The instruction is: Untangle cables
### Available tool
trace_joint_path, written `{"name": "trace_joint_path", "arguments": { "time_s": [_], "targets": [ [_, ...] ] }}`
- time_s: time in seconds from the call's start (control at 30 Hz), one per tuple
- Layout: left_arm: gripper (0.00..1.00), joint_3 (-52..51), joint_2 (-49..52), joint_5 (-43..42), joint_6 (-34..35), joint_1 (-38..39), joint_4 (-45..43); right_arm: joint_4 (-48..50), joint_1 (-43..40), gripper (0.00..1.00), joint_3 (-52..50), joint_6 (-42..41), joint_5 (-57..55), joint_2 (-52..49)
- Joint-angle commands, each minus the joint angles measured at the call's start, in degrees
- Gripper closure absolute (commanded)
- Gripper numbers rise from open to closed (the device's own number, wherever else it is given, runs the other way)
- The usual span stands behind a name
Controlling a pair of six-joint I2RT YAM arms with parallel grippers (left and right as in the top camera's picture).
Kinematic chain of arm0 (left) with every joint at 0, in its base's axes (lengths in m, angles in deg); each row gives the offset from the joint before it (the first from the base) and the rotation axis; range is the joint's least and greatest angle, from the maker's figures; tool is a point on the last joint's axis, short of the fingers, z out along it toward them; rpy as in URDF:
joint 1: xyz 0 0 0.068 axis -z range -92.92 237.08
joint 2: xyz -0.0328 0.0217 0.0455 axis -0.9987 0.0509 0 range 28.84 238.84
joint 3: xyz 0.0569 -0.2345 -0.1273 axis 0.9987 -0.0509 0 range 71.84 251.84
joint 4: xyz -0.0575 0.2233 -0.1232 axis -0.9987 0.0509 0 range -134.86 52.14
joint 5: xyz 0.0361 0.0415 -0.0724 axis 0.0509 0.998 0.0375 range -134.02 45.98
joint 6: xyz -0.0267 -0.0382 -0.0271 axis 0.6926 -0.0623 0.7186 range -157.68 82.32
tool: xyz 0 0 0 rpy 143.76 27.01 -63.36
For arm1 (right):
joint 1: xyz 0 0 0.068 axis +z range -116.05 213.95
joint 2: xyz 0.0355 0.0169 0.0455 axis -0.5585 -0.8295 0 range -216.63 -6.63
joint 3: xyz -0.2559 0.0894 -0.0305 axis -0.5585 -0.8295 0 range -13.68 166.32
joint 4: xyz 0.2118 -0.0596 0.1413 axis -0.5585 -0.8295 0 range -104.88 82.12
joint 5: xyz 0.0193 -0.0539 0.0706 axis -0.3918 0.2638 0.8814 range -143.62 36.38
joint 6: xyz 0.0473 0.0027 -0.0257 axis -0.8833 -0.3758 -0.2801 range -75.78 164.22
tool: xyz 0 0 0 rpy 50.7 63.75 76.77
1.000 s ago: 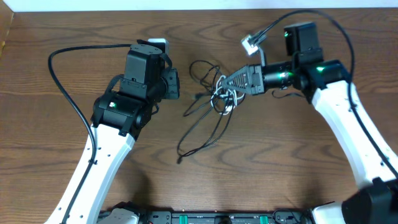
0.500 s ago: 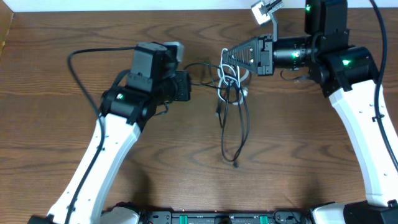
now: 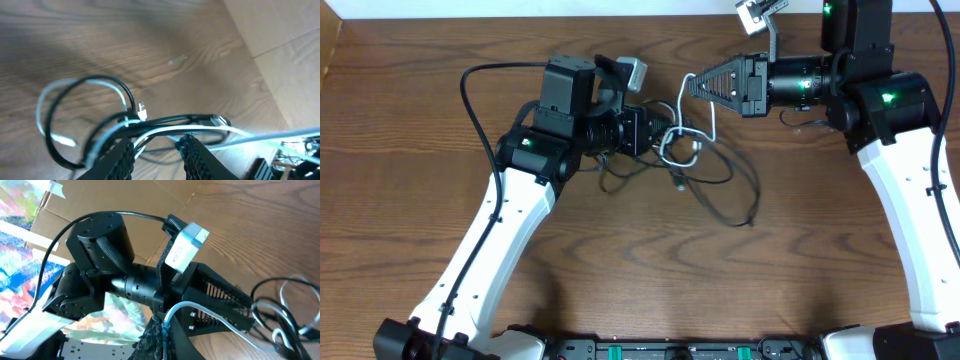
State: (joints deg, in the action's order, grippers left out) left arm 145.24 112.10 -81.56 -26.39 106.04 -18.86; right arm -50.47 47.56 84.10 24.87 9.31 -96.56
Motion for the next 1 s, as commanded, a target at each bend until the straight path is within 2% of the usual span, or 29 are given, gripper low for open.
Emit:
{"name": "trace_joint_path", "arguments": {
  "time_s": [0.0, 0.2, 0.4, 0.53, 0.97],
  "targets": [
    [0.64, -0.39, -0.09, -3.04, -0.92, -0.28, -1.33, 0.13, -0.46, 0.99, 1.55, -0.57, 0.63, 1.2],
    [0.64, -0.39, 1.86, -3.48, 0.66, -0.24, -3.08, 0.13, -0.46, 0.99, 1.55, -0.57, 0.68, 1.22],
    [0.64, -0.39, 7.8, -9.38, 1.97, -0.24, -6.29, 0.13, -0.46, 0.99, 1.55, -0.57, 0.85, 1.22],
    [0.64, -0.39, 11.87, -9.27, 1.88, -0.24, -6.64, 0.13, -0.46, 0.99, 1.55, -0.59, 0.9, 1.22],
    [0.64, -0.44, 19.96, 1.7, 1.42, 1.55, -5.99, 2.75, -1.22, 0.99, 1.68, -2.56, 5.6, 1.22]
  ]
}}
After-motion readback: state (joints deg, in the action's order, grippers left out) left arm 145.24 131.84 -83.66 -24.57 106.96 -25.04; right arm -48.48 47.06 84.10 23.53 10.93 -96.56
